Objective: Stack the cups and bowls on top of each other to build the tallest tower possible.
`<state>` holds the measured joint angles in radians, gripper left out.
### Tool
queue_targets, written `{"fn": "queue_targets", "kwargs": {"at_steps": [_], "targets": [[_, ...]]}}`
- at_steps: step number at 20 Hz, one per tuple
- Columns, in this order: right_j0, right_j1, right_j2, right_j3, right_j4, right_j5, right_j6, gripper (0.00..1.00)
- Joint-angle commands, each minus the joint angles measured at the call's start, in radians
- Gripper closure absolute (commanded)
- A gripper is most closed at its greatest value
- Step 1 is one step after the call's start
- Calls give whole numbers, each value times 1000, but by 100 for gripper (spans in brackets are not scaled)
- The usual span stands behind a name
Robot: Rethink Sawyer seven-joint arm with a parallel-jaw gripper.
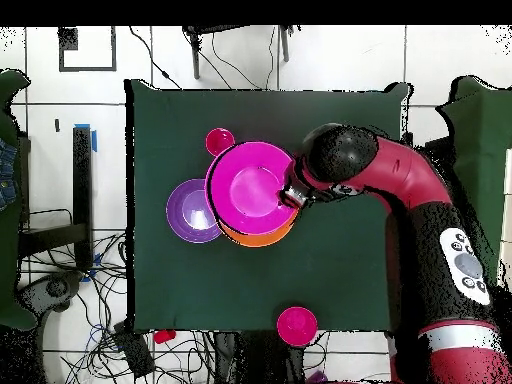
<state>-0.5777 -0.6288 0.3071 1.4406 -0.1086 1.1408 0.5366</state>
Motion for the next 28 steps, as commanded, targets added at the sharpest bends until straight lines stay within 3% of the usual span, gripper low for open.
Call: {"fn": "queue_targets", "kwargs": {"at_steps": [1, 13, 20, 28], "targets": [[33, 76, 48, -89, -61, 35, 50, 0], [35, 121, 46, -173, -59, 103, 43, 0], [29, 112, 38, -177, -63, 126, 39, 0], [40, 94, 47, -235, -38, 282, 64, 0]]}}
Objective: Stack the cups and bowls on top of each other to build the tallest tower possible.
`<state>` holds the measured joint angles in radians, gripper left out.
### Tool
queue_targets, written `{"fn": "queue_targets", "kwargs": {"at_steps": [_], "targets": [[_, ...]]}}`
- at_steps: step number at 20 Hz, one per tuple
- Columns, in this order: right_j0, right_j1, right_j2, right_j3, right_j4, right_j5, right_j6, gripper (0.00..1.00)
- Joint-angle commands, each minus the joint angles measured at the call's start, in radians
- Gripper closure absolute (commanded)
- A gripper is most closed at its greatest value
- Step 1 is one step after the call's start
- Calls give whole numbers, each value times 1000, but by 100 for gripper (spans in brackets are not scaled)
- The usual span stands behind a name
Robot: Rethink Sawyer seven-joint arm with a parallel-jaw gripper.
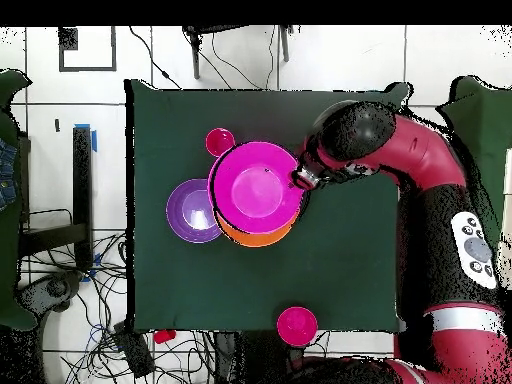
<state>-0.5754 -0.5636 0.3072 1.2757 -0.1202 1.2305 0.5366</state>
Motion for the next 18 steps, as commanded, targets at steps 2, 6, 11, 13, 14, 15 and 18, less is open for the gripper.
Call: {"fn": "queue_targets", "kwargs": {"at_steps": [2, 6, 11, 13, 14, 15, 18], "targets": [[37, 15, 50, -71, -17, 229, 71, 0], [44, -22, 53, -60, 8, 300, 102, 0], [55, -26, 62, -67, 28, 311, 122, 0], [53, -23, 70, -62, 45, 290, 125, 0], [52, -22, 74, -58, 55, 275, 126, 0], [54, -23, 81, -50, 70, 243, 130, 0], [62, -25, 91, -36, 87, 174, 122, 0]]}}
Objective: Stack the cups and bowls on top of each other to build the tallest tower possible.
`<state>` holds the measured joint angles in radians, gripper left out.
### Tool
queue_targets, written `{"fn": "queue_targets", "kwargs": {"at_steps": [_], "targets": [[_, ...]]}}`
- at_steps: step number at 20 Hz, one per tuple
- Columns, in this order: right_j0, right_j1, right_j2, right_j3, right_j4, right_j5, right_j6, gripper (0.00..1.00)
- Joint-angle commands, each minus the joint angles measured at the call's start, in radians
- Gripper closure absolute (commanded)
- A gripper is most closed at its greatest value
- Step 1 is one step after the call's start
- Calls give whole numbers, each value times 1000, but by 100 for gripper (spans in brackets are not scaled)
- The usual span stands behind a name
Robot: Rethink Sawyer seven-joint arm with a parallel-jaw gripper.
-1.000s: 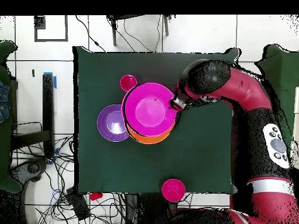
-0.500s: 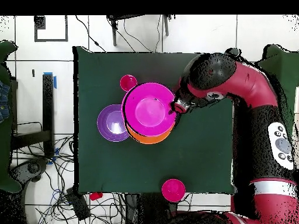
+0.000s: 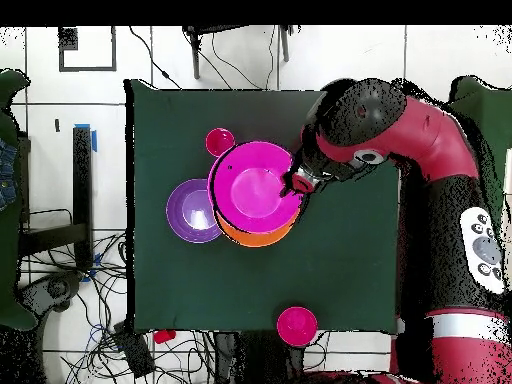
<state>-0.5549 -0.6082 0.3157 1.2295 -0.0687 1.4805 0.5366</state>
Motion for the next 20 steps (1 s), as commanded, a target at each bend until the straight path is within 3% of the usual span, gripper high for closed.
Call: {"fn": "queue_targets", "kwargs": {"at_steps": [1, 6, 8, 11, 16, 20], "targets": [[46, 20, 85, 10, 36, -93, 117, 0], [52, 45, 128, -42, -2, -203, -3, 0], [53, 57, 129, -72, 0, -196, 12, 0], [53, 41, 156, -27, 34, -239, 19, 0], [82, 18, 162, 26, 14, -314, 49, 0], [120, 5, 150, 16, 14, -317, 103, 0]]}}
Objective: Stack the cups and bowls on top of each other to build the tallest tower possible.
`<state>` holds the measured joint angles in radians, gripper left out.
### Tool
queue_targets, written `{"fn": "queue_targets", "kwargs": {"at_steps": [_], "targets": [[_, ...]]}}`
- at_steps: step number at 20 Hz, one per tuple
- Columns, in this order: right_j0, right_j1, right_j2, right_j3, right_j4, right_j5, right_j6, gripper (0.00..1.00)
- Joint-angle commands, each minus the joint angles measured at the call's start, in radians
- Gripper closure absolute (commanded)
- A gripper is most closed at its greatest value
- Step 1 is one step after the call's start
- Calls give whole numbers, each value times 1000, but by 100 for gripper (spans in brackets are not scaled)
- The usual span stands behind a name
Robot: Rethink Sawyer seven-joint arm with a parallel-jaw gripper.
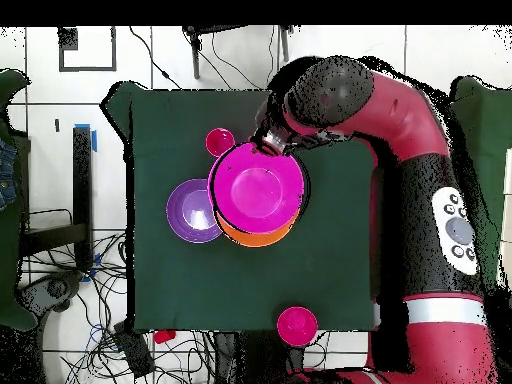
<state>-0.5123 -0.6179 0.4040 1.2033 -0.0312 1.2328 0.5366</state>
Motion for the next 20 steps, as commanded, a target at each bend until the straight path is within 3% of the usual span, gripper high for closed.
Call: {"fn": "queue_targets", "kwargs": {"at_steps": [1, 8, 20], "targets": [[87, 13, 56, 24, -24, -54, 113, 0], [145, 3, 37, -59, -12, 1, 160, 0], [135, 25, 57, -13, -30, -151, 69, 0]]}}
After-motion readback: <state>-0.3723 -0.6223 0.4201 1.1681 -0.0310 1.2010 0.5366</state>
